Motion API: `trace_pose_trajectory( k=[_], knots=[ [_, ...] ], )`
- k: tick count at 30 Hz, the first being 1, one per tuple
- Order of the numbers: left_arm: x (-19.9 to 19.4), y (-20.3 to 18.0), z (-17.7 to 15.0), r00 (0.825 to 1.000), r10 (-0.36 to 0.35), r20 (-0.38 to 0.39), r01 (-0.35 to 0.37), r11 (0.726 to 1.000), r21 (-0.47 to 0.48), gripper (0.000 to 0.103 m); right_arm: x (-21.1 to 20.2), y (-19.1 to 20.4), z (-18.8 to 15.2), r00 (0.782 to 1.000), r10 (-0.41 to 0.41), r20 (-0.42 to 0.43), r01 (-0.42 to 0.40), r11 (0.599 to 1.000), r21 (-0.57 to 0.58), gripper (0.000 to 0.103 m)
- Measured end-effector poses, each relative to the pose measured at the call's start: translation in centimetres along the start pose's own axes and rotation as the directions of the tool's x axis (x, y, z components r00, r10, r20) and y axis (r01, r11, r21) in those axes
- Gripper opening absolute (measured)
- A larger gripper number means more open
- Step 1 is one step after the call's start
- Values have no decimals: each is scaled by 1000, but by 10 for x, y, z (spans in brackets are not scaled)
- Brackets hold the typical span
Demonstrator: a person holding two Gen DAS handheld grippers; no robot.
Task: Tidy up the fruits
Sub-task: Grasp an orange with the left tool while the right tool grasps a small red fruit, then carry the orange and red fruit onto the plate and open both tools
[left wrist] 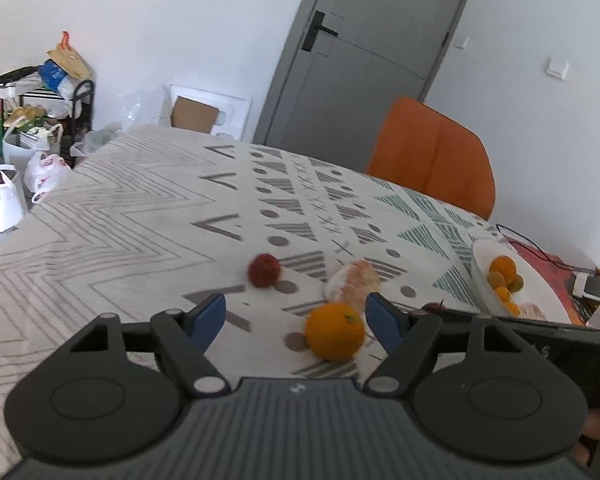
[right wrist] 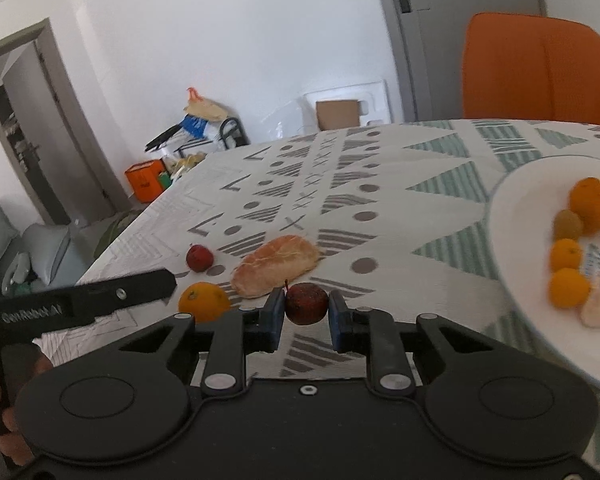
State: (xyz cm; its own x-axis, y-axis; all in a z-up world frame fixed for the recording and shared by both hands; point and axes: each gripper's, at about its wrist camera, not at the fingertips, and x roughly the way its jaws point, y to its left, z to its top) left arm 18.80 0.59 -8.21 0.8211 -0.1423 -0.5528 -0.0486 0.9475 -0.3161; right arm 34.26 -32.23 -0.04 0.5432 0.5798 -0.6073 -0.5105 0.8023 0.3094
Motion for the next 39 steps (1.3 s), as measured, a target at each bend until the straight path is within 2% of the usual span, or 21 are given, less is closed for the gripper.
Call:
trace_pose_trajectory(
  k=[5,6,7,8,9,12,18,30,39],
  knots=[
    [20,-12,-9,998,-21,-67,21,1000,1,66,-16,-15,-3,999,-38,35,37,998,46,22],
    [21,-17,-12,998,-8,-58,9,1000,27,62,-19,-18,-4,998,-46,40,43,997,56,22],
    [22,-21,-13,998,2,-62,1,999,48,54,-21,-21,-5,998,-54,45,51,997,65,22],
    [23,-25,-14,997,-9,-75,13,998,64,39,-23,-24,-6,997,-60,50,56,996,72,22],
    [23,-28,-14,996,-13,-85,19,998,67,36,-25,-26,-6,997,-62,53,57,995,78,22],
    [21,-30,-12,996,-7,-93,12,998,57,35,-32,-29,-6,995,-60,76,53,995,90,22],
    [3,-37,0,999,-2,-37,4,998,61,35,-52,-30,-2,990,-61,129,49,994,95,22],
    [-24,-81,17,996,-68,55,61,991,117,35,-95,-37,5,972,-103,213,79,990,121,22],
    [-24,-120,30,989,-118,88,102,981,165,35,-131,-55,11,949,-144,280,108,984,140,22]
  ],
)
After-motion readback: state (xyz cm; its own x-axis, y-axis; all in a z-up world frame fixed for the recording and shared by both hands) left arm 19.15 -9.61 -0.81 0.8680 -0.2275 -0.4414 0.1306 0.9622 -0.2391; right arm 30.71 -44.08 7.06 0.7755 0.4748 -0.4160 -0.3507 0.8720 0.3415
